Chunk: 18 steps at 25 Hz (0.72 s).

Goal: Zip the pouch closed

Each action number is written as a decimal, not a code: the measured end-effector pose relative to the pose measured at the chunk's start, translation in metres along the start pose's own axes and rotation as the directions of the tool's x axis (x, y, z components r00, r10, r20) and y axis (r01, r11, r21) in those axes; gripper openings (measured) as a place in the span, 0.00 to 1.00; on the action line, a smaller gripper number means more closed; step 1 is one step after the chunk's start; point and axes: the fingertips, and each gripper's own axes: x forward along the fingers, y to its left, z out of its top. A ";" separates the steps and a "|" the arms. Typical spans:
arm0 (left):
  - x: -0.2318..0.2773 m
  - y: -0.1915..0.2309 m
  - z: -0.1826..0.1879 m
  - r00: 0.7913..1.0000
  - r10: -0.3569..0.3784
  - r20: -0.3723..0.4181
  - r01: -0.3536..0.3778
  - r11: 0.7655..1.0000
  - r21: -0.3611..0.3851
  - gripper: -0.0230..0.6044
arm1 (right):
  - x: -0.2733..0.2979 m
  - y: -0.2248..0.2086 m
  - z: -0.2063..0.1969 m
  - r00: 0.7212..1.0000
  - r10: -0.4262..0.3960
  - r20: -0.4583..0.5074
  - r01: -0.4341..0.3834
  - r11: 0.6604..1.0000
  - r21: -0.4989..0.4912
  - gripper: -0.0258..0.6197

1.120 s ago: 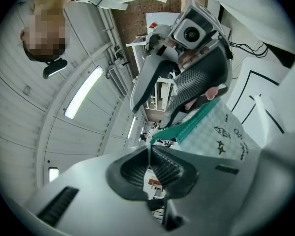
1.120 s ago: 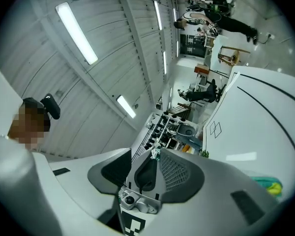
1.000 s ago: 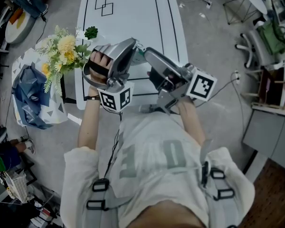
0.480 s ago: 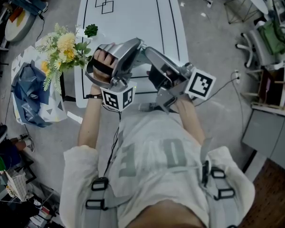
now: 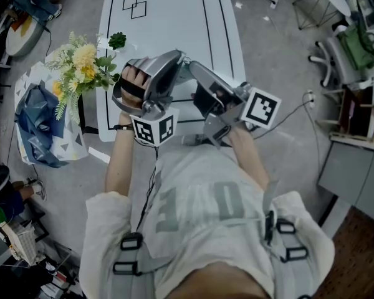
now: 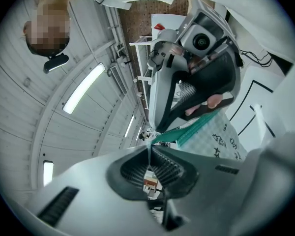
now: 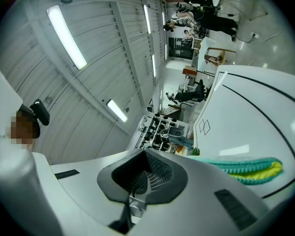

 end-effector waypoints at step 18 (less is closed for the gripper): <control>-0.006 -0.005 -0.007 0.997 -0.026 -0.075 0.005 0.962 -0.272 0.06 | 0.000 -0.008 -0.004 0.998 -0.059 -0.021 0.058 0.997 -0.045 0.05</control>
